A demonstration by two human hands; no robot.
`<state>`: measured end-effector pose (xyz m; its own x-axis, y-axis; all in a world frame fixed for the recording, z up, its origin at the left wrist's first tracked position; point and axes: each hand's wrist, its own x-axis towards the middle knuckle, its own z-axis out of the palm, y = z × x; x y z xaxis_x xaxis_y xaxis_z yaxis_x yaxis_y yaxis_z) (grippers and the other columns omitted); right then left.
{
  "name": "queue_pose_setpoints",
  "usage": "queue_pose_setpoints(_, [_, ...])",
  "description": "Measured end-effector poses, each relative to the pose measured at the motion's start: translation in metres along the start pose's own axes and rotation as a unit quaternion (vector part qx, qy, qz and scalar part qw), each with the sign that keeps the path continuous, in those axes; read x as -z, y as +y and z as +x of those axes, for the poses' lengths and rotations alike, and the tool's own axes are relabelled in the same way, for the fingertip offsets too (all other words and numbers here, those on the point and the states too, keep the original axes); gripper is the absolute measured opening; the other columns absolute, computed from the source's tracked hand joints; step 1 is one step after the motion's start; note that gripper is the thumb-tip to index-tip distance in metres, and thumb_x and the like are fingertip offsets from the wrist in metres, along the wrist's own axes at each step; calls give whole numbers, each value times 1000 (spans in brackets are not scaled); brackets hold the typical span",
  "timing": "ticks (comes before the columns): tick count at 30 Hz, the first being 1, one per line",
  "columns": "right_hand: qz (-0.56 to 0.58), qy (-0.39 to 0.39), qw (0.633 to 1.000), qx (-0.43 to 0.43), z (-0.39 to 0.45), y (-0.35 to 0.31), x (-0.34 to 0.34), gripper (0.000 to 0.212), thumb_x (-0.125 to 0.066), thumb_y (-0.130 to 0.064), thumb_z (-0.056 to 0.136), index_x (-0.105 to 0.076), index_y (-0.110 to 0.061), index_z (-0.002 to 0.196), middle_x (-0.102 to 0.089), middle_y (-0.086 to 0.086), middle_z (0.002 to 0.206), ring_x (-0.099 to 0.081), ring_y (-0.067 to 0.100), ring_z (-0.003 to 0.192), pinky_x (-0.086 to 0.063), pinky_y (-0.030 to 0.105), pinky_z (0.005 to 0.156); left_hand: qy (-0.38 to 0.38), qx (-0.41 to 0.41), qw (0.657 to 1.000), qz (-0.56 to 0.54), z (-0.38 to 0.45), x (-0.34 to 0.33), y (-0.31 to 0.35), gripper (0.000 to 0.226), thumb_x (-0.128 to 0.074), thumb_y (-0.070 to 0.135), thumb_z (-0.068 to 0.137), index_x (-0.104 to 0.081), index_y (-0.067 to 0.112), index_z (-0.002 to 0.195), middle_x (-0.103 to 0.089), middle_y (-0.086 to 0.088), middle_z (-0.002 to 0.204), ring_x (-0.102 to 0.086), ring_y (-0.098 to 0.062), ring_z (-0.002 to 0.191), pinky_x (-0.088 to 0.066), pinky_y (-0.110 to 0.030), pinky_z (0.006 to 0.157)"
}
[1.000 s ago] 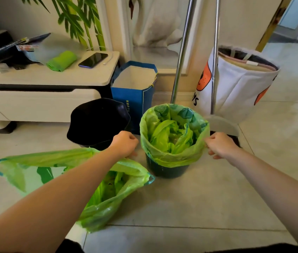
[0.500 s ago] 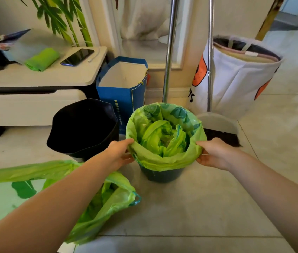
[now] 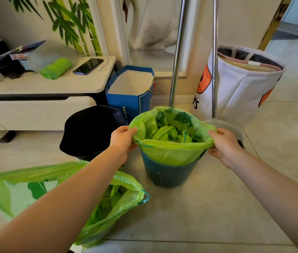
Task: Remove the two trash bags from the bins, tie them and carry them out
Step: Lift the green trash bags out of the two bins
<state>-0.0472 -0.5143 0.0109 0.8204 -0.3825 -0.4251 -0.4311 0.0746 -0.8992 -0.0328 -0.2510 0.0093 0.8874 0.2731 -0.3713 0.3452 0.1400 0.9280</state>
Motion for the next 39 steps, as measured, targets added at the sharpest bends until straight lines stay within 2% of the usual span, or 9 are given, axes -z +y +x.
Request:
queue_pose_setpoints(4, [10, 26, 998, 59, -2, -7, -1, 13, -45, -14, 95, -54, -20, 102, -57, 4, 88, -55, 23, 80, -49, 35, 65, -4, -74, 997, 10, -1, 4, 13, 6, -58, 18, 93, -57, 17, 88, -64, -11, 94, -64, -26, 88, -57, -46, 83])
queue_pose_setpoints(9, [6, 58, 996, 65, -7, -15, 8, 20, -46, -4, 86, -56, -16, 75, -55, 8, 71, -51, 18, 58, -43, 29, 53, 42, -100, 994, -18, -4, 12, 25, 6, -52, 13, 95, -51, 14, 89, -60, -7, 92, -62, -20, 85, -55, -33, 65])
queue_pose_setpoints(12, [-34, 65, 996, 55, -11, -17, 12, 13, -59, -11, 82, -54, -12, 71, -55, 9, 67, -51, 19, 56, -42, 30, 53, 87, -93, 992, 15, -3, 23, 24, 12, -52, 16, 93, -51, 11, 82, -56, -11, 84, -62, -27, 80, -55, -32, 54])
queue_pose_setpoints(16, [-84, 68, 994, 34, -14, -13, 14, 29, -65, -32, 83, -55, -12, 63, -59, 12, 63, -57, 26, 56, -45, 32, 55, 88, -25, 989, 117, 2, 35, 18, 25, -61, 31, 87, -59, 10, 73, -66, -20, 90, -69, -35, 83, -60, -40, 58])
queue_pose_setpoints(23, [-163, -22, 986, -38, -21, -5, 20, 10, -54, -18, 92, -60, -15, 85, -63, 13, 84, -65, 27, 63, -57, 37, 66, 8, 44, 973, 227, 1, 45, 12, 21, -64, 26, 89, -63, 10, 104, -67, -13, 95, -67, -26, 74, -56, -30, 43])
queue_pose_setpoints(27, [-119, -20, 993, -7, -20, -12, 16, 19, -48, -13, 94, -63, -17, 83, -63, 15, 92, -68, 34, 77, -59, 44, 68, -8, 11, 978, 210, -1, 47, 15, 13, -57, 14, 94, -67, 8, 100, -67, -12, 86, -67, -23, 69, -57, -31, 50])
queue_pose_setpoints(31, [-81, -18, 996, 32, -19, -30, 16, 18, -49, -8, 93, -64, -15, 101, -63, 12, 89, -62, 31, 85, -56, 44, 75, -2, -27, 993, 119, -11, 39, 25, 16, -53, 14, 96, -67, 15, 88, -67, -11, 86, -67, -27, 77, -58, -36, 60])
queue_pose_setpoints(35, [-56, -1, 997, 45, -14, -53, 11, 19, -46, -7, 94, -60, -15, 104, -63, 10, 84, -62, 27, 69, -59, 35, 59, 11, -77, 994, 81, -12, 30, 50, 16, -49, 14, 98, -65, 14, 94, -66, -7, 86, -65, -25, 81, -58, -37, 64])
queue_pose_setpoints(39, [-19, 29, 994, 103, -6, -86, -2, 22, -43, -5, 95, -61, -9, 107, -62, 13, 88, -60, 23, 64, -58, 32, 58, 16, -148, 985, 82, -11, 23, 89, 18, -48, 13, 98, -64, 17, 92, -66, -8, 88, -66, -24, 83, -59, -37, 63])
